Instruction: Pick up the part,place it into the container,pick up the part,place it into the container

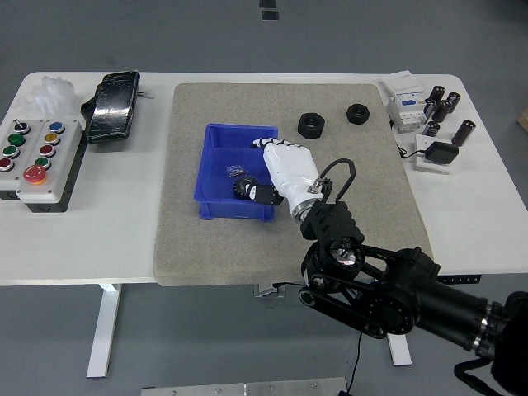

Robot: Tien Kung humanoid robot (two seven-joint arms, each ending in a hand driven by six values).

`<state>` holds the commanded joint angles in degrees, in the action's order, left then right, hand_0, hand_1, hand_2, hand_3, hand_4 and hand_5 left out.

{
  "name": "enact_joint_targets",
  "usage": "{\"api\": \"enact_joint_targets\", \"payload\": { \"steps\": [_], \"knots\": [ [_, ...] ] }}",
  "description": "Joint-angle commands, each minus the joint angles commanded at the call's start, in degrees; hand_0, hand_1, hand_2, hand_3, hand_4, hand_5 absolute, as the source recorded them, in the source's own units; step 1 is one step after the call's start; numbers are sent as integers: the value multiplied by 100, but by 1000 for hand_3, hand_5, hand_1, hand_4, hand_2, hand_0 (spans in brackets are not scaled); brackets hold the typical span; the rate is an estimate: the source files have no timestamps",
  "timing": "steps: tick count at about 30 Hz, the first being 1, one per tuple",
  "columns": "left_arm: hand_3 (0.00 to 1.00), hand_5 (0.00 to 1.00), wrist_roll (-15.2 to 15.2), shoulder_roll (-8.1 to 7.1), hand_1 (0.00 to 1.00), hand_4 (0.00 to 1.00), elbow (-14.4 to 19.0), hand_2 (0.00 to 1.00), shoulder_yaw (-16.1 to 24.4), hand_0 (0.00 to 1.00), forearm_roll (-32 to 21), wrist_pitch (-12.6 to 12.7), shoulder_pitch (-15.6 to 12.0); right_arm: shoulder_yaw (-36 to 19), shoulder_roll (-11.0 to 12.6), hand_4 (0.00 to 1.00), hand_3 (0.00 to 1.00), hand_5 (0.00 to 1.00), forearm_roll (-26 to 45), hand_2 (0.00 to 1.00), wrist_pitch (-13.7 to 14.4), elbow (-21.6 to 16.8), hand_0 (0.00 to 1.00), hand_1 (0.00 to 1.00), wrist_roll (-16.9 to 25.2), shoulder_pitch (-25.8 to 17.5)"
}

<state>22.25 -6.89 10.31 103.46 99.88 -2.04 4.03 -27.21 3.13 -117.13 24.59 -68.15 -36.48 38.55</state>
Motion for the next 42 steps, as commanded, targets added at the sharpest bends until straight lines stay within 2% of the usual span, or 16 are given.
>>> {"api": "enact_joint_targets", "payload": {
  "steps": [1,2,5,7,8,13,14,17,23,37,38,42],
  "knots": [
    [879,627,-1,-1,728,959,0,744,0,713,5,1,1,-120,22,775,873,296,-7,878,57,-29,758,846,11,-45],
    [870,580,-1,-3,727,927,0,741,3,711,13,1,-1,-246,51,748,873,266,6,876,137,-56,744,838,30,-99],
    [870,580,5,-4,727,927,0,741,10,711,27,3,-8,-627,147,748,873,266,-46,876,273,-100,744,838,0,-257],
    [870,580,14,-3,727,927,0,741,22,711,43,4,-14,-902,227,748,873,266,-153,876,247,-98,744,838,-50,-373],
    [867,575,18,-3,724,928,0,737,28,707,52,4,-16,-1020,259,769,828,287,-188,829,219,-94,725,809,-50,-419],
    [867,575,26,-3,724,928,0,737,53,707,95,2,-21,-1483,413,769,828,287,-140,829,250,8,725,809,-50,-656],
    [865,586,24,-4,722,937,0,735,54,706,98,2,-19,-1492,429,764,785,281,-81,777,282,47,649,741,-50,-702],
    [865,586,20,-8,722,937,0,735,60,706,112,0,-15,-1421,426,764,785,281,36,777,324,169,649,741,-50,-772],
    [863,577,11,12,721,930,0,734,42,704,103,1,7,-1039,272,769,779,286,135,761,100,641,621,711,-50,-621],
    [859,541,-3,26,720,899,0,731,27,703,48,10,6,-540,236,764,772,304,465,726,-98,1088,578,700,-50,-383],
    [857,538,-2,26,720,900,0,730,28,702,49,11,5,-526,238,336,633,212,480,517,-102,1103,464,614,-50,-379],
    [857,538,2,28,720,900,0,730,27,702,46,11,5,-482,235,336,633,212,498,517,-136,1149,464,614,-50,-367]
  ]
}}
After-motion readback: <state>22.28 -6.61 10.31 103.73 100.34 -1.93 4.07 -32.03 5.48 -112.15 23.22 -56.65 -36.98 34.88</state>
